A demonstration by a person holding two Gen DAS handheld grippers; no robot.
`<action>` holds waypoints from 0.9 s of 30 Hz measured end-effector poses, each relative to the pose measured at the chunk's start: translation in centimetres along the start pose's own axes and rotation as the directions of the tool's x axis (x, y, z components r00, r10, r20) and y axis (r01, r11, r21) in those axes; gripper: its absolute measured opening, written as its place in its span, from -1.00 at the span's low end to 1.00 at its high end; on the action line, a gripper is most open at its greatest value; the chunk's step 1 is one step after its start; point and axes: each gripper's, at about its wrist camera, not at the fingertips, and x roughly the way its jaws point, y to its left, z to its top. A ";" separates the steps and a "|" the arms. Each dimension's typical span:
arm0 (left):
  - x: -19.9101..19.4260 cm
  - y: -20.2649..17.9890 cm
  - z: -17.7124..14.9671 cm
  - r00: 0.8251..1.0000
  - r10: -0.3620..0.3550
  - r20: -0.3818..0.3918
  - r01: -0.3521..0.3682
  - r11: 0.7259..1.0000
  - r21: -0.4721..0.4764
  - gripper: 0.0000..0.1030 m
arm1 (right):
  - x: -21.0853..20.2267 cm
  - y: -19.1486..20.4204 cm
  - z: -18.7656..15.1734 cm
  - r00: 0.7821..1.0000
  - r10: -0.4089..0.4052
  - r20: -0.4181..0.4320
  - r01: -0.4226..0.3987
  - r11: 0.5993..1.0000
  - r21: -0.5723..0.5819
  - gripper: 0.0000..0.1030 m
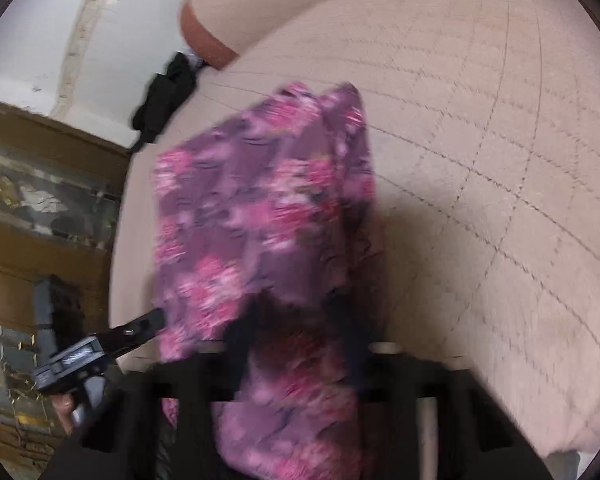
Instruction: Fold small clothes
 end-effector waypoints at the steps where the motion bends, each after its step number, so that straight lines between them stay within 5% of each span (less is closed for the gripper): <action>1: 0.4 0.0 0.0 1.000 -0.005 -0.008 0.005 1.000 -0.003 0.27 | -0.1 -0.4 -0.1 1.000 0.012 0.006 -0.012 1.000 0.016 -0.94; 5: 0.7 -0.2 -0.7 0.999 -0.026 -0.024 0.026 1.000 -0.006 0.27 | -4.2 -0.9 -2.0 0.994 0.033 0.105 -0.034 0.999 0.013 -0.96; 11: 1.2 -0.1 -0.4 0.999 -0.027 -0.031 0.026 1.000 -0.005 0.31 | -3.2 -3.2 -1.9 0.985 0.135 0.110 -0.148 0.981 0.125 -0.78; 13: 1.0 0.0 -0.1 0.999 -0.031 -0.030 0.030 0.999 -0.024 0.31 | -3.6 -3.0 -1.4 0.973 0.194 0.127 -0.209 0.971 0.119 0.25; 14: 0.9 0.0 0.0 0.999 -0.031 -0.024 0.031 0.999 -0.018 0.32 | -3.9 -2.8 -1.1 0.969 0.201 0.146 -0.216 0.971 0.102 0.35; 16: 1.1 -0.2 0.3 1.000 -0.024 -0.015 0.024 1.000 -0.004 0.38 | -3.6 -2.7 -0.4 0.975 0.167 0.145 -0.179 0.981 0.075 0.31; 18: 1.8 0.2 0.8 0.998 -0.063 -0.024 0.062 0.997 -0.039 0.38 | -2.7 -3.4 0.3 0.967 0.215 0.136 -0.231 0.966 0.114 0.03; 21: 2.1 0.2 1.5 0.995 -0.099 -0.010 0.098 0.993 -0.062 0.38 | -1.5 -3.9 1.9 0.961 0.244 0.132 -0.262 0.955 0.141 -0.09; 24: 2.7 -0.4 1.8 0.997 -0.077 -0.011 0.076 0.996 -0.040 0.38 | 0.1 -3.8 2.6 0.968 0.234 0.088 -0.245 0.957 0.156 -0.86; 27: 2.5 -0.9 1.4 0.997 -0.080 -0.014 0.080 0.997 -0.021 0.38 | -2.3 -3.1 1.9 0.964 0.221 0.149 -0.241 0.961 0.136 -0.87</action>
